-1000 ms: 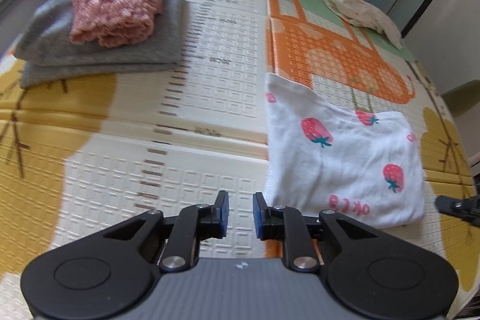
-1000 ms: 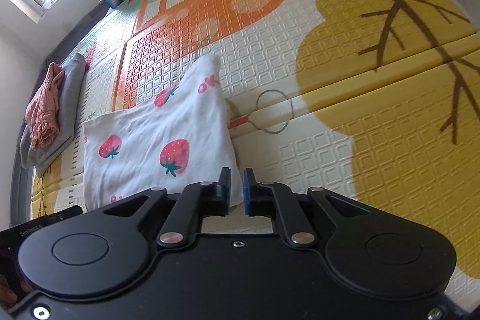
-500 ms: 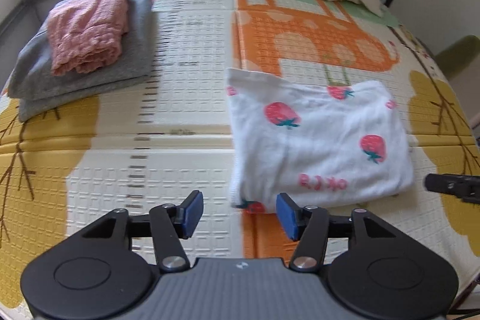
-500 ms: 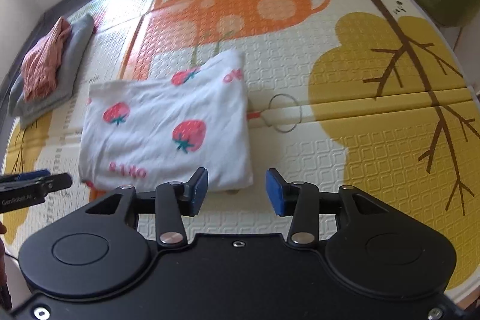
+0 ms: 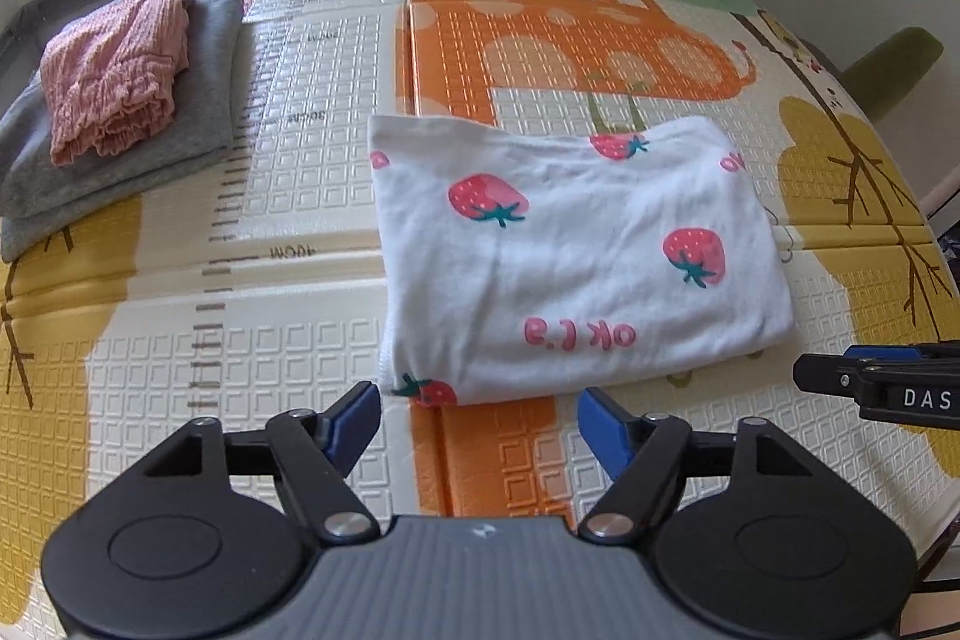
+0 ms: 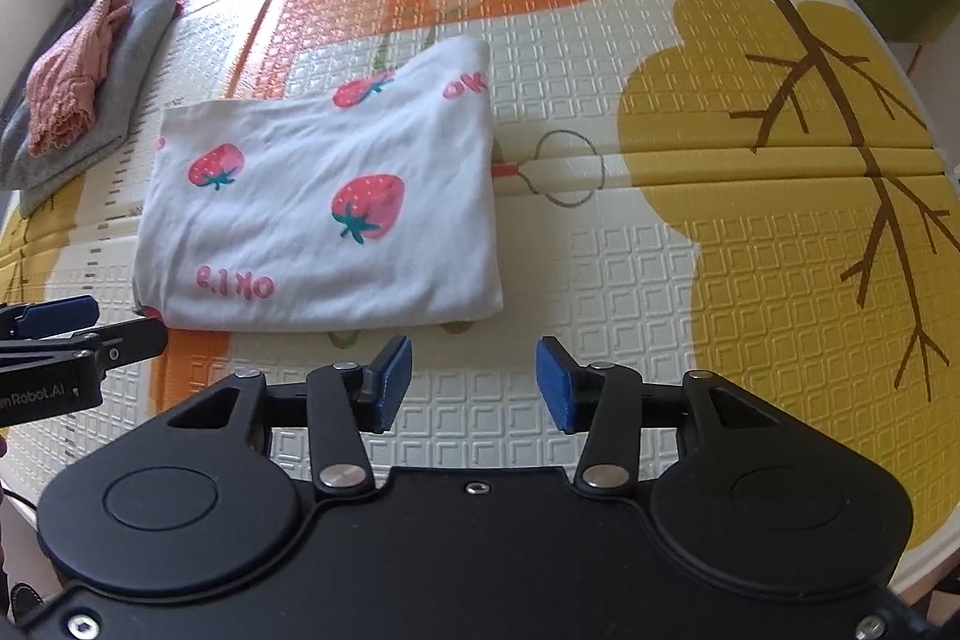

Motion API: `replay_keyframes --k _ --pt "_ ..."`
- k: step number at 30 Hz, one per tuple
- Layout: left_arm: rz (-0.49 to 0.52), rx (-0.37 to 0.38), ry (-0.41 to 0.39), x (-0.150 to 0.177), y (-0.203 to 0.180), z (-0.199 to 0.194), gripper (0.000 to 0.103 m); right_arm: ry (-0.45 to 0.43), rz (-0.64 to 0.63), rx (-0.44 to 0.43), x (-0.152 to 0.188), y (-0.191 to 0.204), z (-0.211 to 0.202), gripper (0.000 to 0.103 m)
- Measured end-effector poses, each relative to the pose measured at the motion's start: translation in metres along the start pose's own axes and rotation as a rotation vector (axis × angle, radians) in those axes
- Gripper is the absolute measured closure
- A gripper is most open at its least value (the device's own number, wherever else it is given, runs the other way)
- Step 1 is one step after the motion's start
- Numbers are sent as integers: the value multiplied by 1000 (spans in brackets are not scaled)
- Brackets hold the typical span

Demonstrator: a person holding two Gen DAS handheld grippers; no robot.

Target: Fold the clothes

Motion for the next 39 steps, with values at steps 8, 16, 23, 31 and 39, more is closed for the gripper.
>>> replay_keyframes --k 8,16,23,31,39 --pt "12 -30 16 2 0 4 23 13 -3 10 1 0 2 54" --pt "23 45 -60 -11 -10 -12 22 -4 32 -2 0 -6 3 51" --pt "54 194 -194 -31 -34 -29 31 -54 135 -61 0 -19 2 53" --pt "76 195 -173 -42 -46 -3 84 -83 239 -136 5 -30 6 70" --pt "101 233 -174 -48 -62 11 95 -109 338 -193 7 -44 11 72"
Point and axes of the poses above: each gripper's, at about its wrist camera, not at the fingertips, and z roughly the way its jaws point, y to its left, x to its underside, the point moved 8 cm from there along z, roughly the way its jaws point, and after that the axes turned 15 degrees about -x, right-handed, at the moved point
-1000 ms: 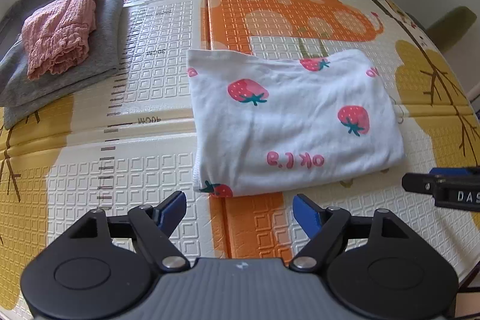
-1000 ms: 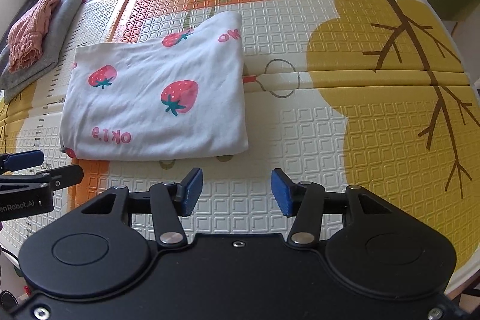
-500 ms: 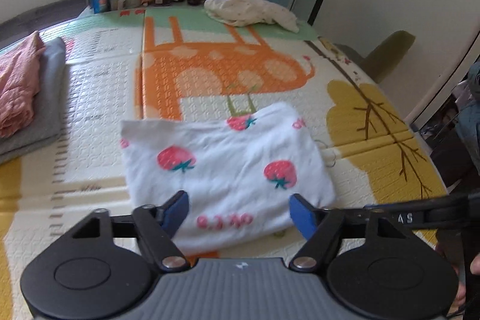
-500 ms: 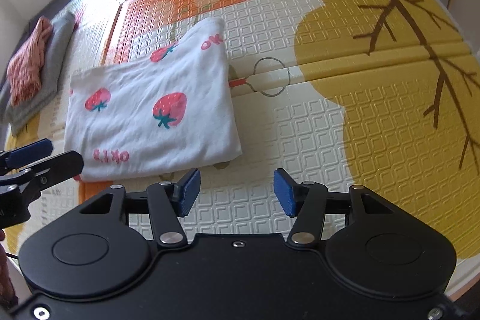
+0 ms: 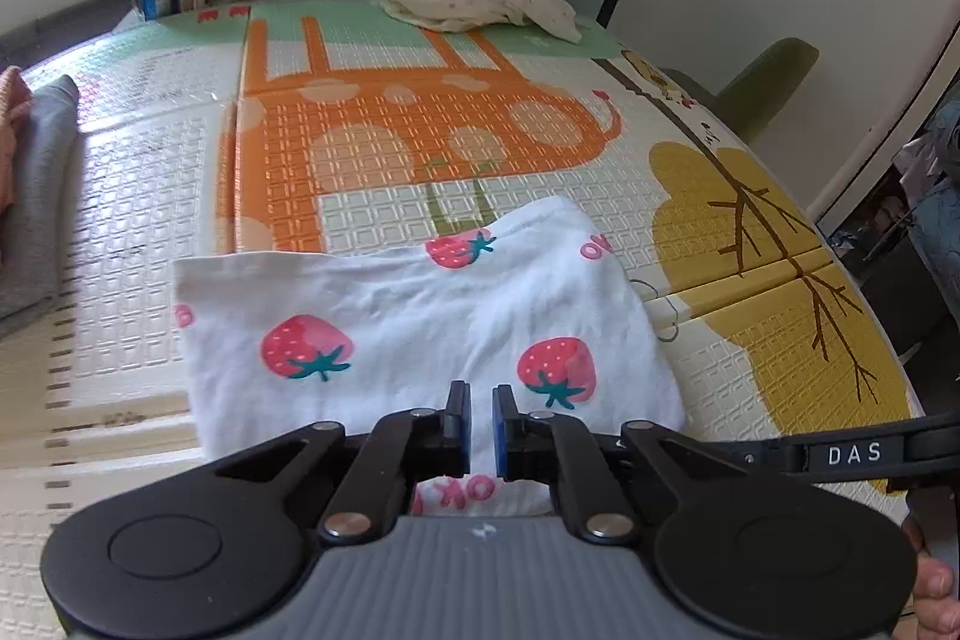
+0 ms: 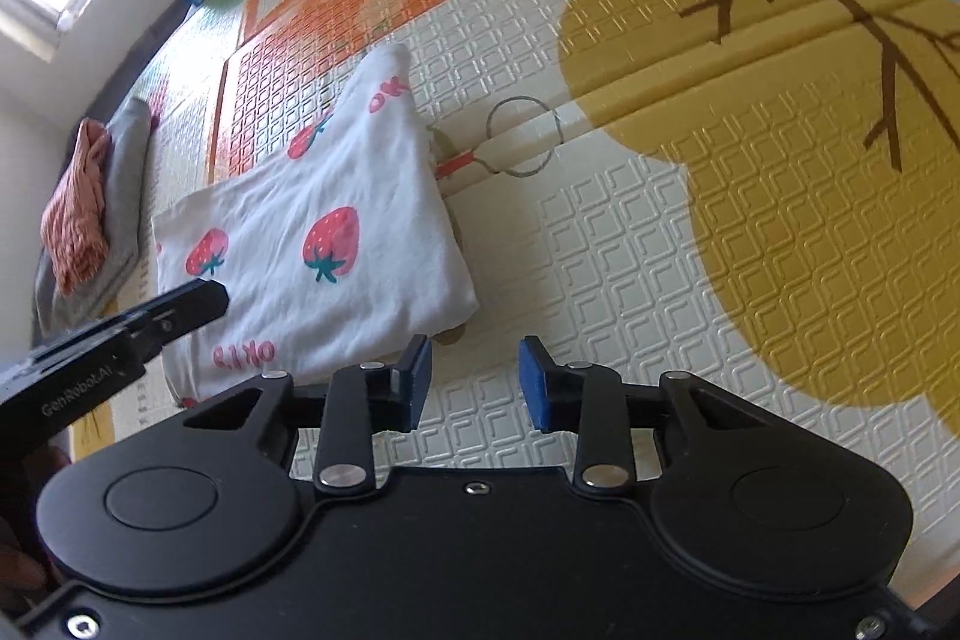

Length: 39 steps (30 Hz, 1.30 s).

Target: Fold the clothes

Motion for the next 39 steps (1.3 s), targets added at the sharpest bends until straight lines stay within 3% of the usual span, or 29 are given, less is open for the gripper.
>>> replay_keyframes --k 17,39 --pt "-54 20 105 15 -3 36 98 -52 178 -99 -10 -15 17 72" --pt "-54 26 142 14 -2 40 98 -146 342 -289 -34 -25 42 65"
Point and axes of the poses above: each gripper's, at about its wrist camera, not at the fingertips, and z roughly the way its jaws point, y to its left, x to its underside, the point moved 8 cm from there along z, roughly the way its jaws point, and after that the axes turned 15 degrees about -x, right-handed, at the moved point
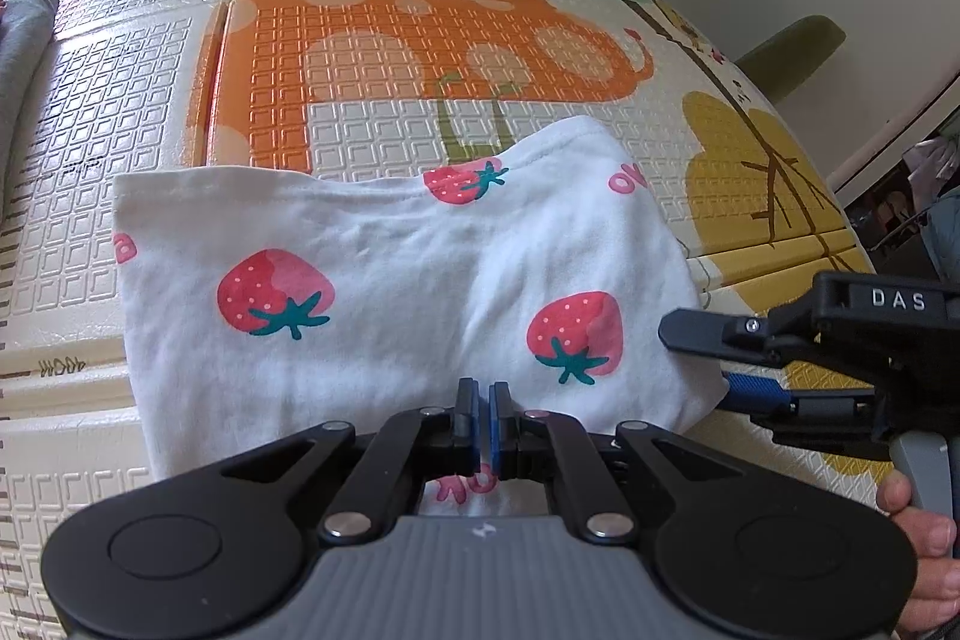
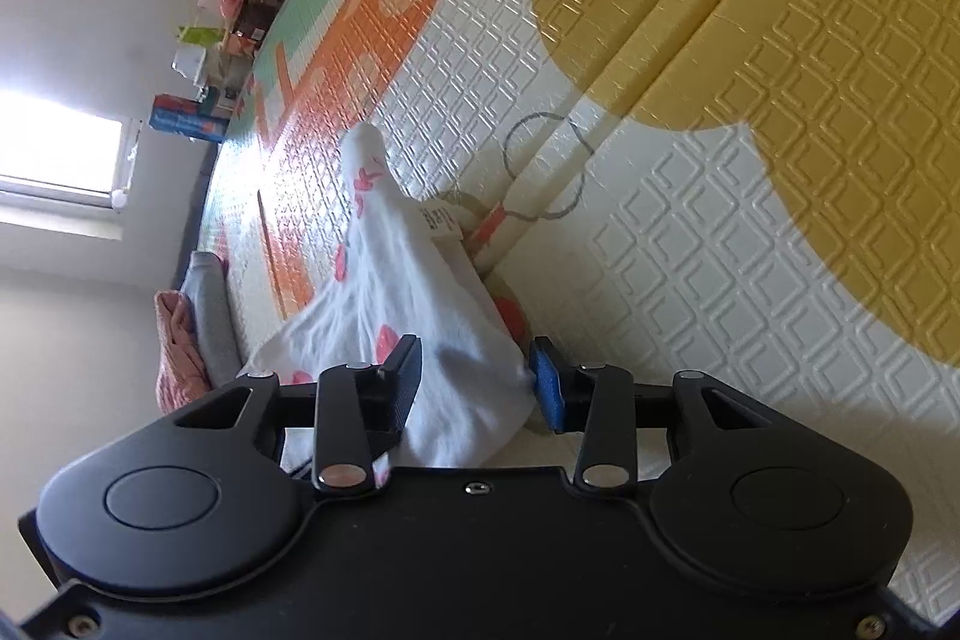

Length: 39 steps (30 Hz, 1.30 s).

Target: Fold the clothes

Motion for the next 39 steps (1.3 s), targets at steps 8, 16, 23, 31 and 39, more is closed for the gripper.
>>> replay_keyframes --k 8,16,23,31,39 --pt "2 4 5 0 0 0 97 9 -10 -60 -7 4 9 65" --pt "0 4 8 0 1 2 97 25 -55 -84 -17 16 21 65" --pt "-9 8 13 -1 2 3 97 41 -215 -108 -11 50 20 93" --pt "-15 12 12 -2 2 2 97 131 -350 -124 12 88 29 96" --pt "-15 14 12 -2 3 3 97 123 -393 -34 14 88 25 90"
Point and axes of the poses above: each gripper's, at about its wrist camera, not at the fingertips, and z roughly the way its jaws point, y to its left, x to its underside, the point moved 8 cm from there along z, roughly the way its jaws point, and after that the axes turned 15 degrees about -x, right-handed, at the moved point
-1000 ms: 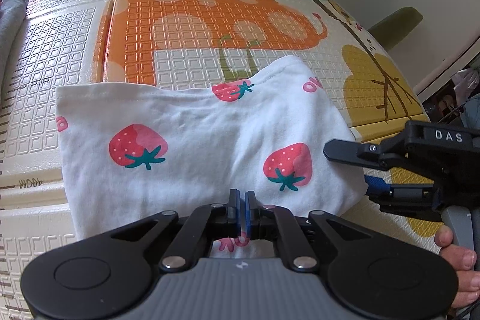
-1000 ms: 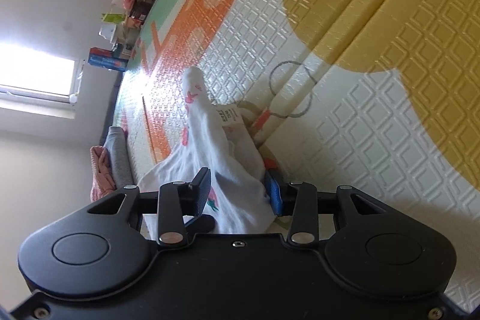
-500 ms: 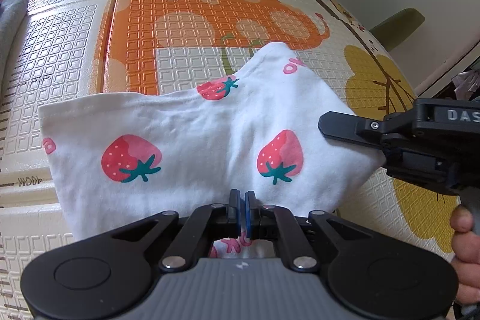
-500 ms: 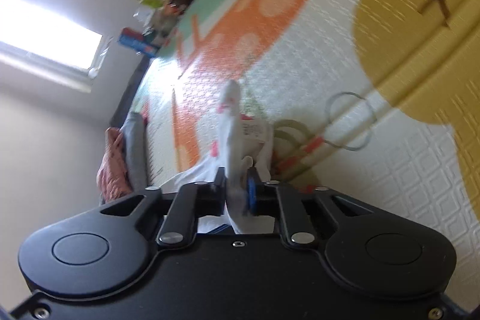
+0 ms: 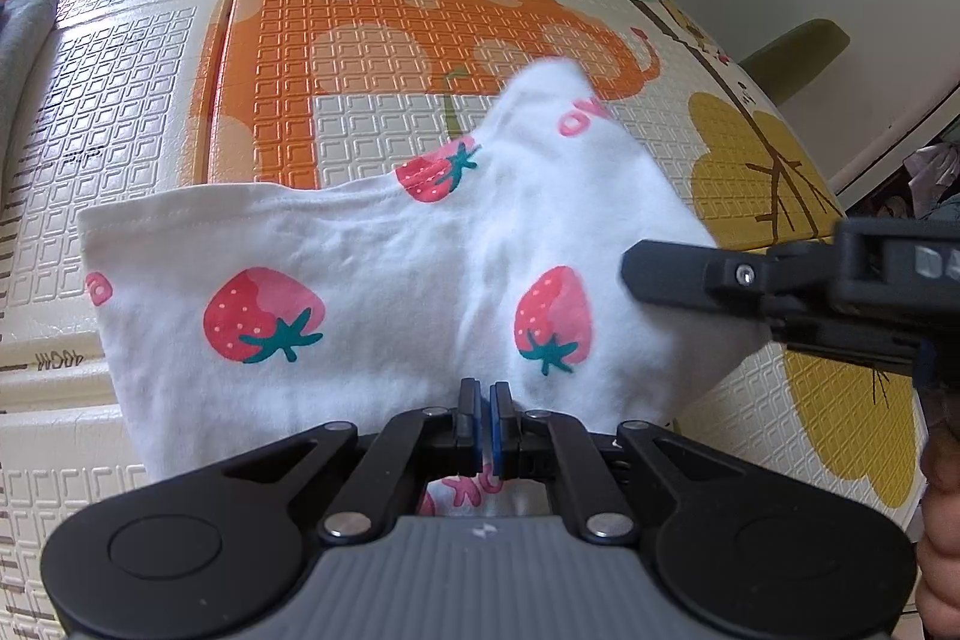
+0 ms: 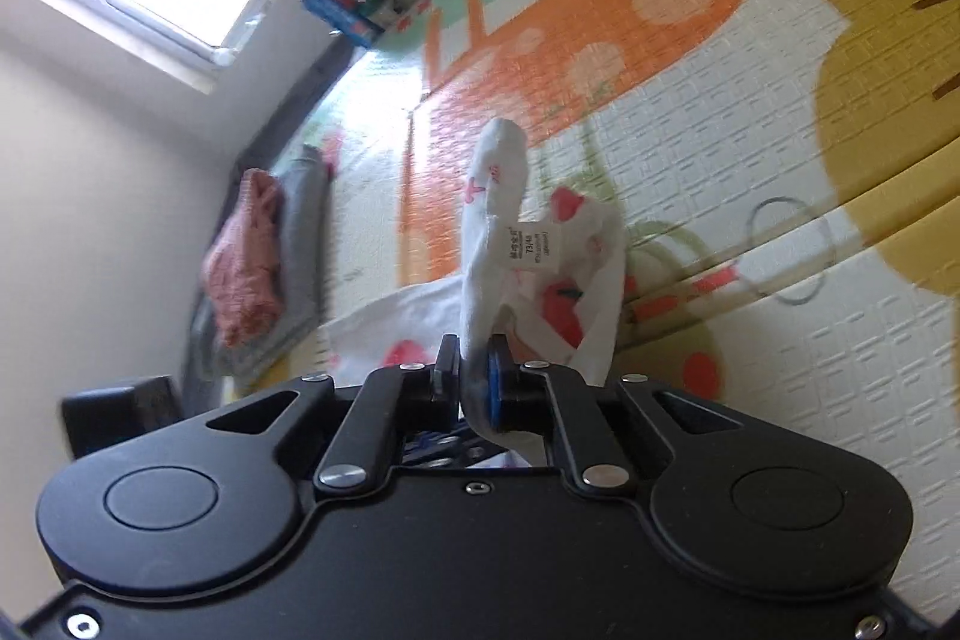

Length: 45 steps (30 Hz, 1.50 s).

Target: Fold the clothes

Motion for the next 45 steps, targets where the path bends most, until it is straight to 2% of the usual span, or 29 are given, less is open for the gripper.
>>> replay_keyframes --k 4,5,6,16,30,35,45 --pt "1 1 2 0 0 0 97 -25 63 69 -4 -24 -9 81" --pt "1 1 2 0 0 0 97 -27 86 77 -4 -29 -11 74" --pt "1 2 2 -1 1 0 97 -31 108 84 -4 -35 -14 72" --pt "8 -1 3 -2 -1 0 97 -47 227 92 7 -71 -38 69" --pt "9 -3 3 -1 -1 0 97 -1 319 21 29 -78 -38 64" --pt "16 -6 3 -2 -2 -1 97 -19 343 -31 26 -78 -31 63" --pt "21 -4 5 -2 -3 0 97 -24 384 -86 20 -85 -16 56"
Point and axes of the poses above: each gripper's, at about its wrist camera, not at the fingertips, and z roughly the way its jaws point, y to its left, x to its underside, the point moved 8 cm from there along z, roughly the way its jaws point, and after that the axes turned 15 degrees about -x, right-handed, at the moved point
